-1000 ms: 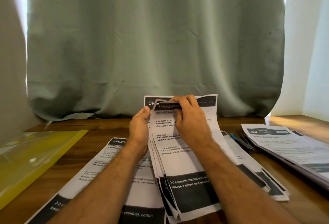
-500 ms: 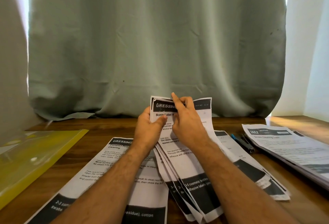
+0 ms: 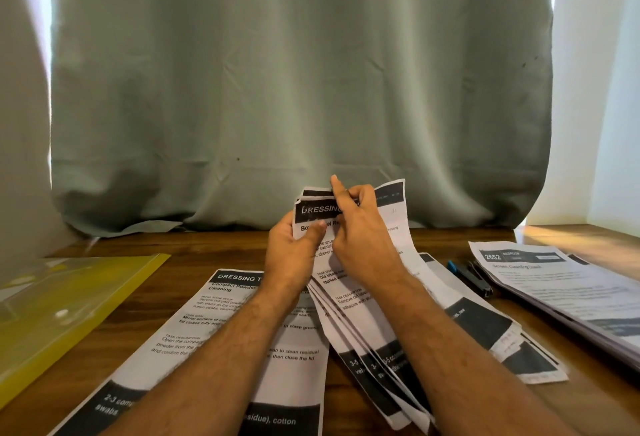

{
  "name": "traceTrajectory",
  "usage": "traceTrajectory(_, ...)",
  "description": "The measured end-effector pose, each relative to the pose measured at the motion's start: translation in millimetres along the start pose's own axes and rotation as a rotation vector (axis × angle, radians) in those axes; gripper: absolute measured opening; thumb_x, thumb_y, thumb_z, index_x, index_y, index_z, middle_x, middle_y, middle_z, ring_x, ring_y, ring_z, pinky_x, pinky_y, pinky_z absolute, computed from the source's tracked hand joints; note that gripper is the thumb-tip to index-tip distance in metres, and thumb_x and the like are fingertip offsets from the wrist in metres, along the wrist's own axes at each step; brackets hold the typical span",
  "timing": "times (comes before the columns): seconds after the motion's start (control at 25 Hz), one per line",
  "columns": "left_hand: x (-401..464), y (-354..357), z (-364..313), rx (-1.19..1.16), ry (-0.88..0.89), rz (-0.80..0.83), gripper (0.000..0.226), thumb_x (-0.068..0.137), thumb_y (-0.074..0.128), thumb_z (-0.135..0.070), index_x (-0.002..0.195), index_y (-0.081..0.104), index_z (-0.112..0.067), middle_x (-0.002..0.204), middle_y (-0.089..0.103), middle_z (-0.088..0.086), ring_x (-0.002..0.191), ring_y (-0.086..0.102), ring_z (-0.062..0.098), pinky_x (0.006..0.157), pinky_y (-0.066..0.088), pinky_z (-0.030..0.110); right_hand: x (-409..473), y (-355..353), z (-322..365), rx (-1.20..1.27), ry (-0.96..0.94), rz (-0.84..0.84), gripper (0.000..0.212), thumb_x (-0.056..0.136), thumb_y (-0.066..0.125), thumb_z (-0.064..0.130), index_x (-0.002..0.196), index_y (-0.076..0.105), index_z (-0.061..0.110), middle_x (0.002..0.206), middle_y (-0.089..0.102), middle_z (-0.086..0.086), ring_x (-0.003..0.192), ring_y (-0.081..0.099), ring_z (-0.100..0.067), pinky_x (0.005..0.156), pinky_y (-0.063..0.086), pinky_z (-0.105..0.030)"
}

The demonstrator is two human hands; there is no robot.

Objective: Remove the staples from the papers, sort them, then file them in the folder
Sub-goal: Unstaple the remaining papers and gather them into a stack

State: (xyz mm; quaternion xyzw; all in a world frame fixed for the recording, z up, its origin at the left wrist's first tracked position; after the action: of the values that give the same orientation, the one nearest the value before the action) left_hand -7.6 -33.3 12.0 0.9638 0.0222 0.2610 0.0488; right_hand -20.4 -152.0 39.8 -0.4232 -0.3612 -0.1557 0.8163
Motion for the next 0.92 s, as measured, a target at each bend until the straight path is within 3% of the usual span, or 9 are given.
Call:
traceTrajectory(0.28, -3.0, 4.0, -4.0, -0.001, 0.041, 0.021, 0.017, 0.097, 0.063, -0.017, 0.101, 0.066, -0.033, 0.090, 0.077, -0.011, 0.085, 0.074, 0.007, 0.069, 0.058, 0.025, 0.2, -1.6, 0.5, -0.025, -0.006, -0.002, 0.075, 0.096, 0.058, 0.014, 0.157, 0.018, 0.025, 0.132, 0.031, 0.000, 0.107, 0.049, -0.012, 0.096, 0.051, -0.027)
traceTrajectory(0.56, -2.7, 7.2, -2.4, -0.059, 0.029, 0.020, 0.009, 0.097, 0.063, -0.024, 0.104, 0.068, -0.022, 0.090, 0.077, 0.004, 0.086, 0.075, 0.028, 0.073, 0.061, 0.045, 1.7, -13.3, -2.2, 0.022, -0.014, -0.150, 0.054, 0.100, 0.050, 0.015, 0.152, 0.036, 0.021, 0.122, 0.039, -0.004, 0.099, 0.052, -0.013, 0.094, 0.051, -0.028)
traceTrajectory(0.8, -2.5, 5.5, -3.1, -0.024, 0.037, 0.007, 0.011, 0.101, 0.057, -0.024, 0.107, 0.065, -0.029, 0.090, 0.077, -0.003, 0.080, 0.075, 0.016, 0.066, 0.061, 0.034, 3.1, -8.6, -2.6, 0.005, -0.003, -0.110, 0.055, 0.100, 0.050, 0.014, 0.152, 0.036, 0.021, 0.123, 0.037, -0.004, 0.095, 0.049, -0.012, 0.093, 0.052, -0.031)
traceTrajectory(0.92, -3.8, 6.4, -5.0, -0.038, 0.016, 0.012, 0.011, 0.102, 0.056, -0.023, 0.108, 0.064, -0.028, 0.088, 0.077, -0.002, 0.077, 0.075, 0.017, 0.061, 0.061, 0.031, 2.9, -7.0, -2.8, 0.022, -0.022, -0.136, 0.047, 0.100, 0.049, 0.017, 0.146, 0.045, 0.024, 0.127, 0.035, -0.001, 0.097, 0.052, -0.013, 0.090, 0.054, -0.031)
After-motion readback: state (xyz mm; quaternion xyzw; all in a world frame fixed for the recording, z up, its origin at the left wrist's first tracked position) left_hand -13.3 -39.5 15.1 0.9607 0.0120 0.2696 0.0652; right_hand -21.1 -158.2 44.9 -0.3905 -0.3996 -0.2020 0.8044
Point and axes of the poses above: each hand's wrist, its own x-axis towards the middle knuckle, its own y-axis out of the palm, z = x × y, the point moved 2 cm from there along x, towards the middle knuckle
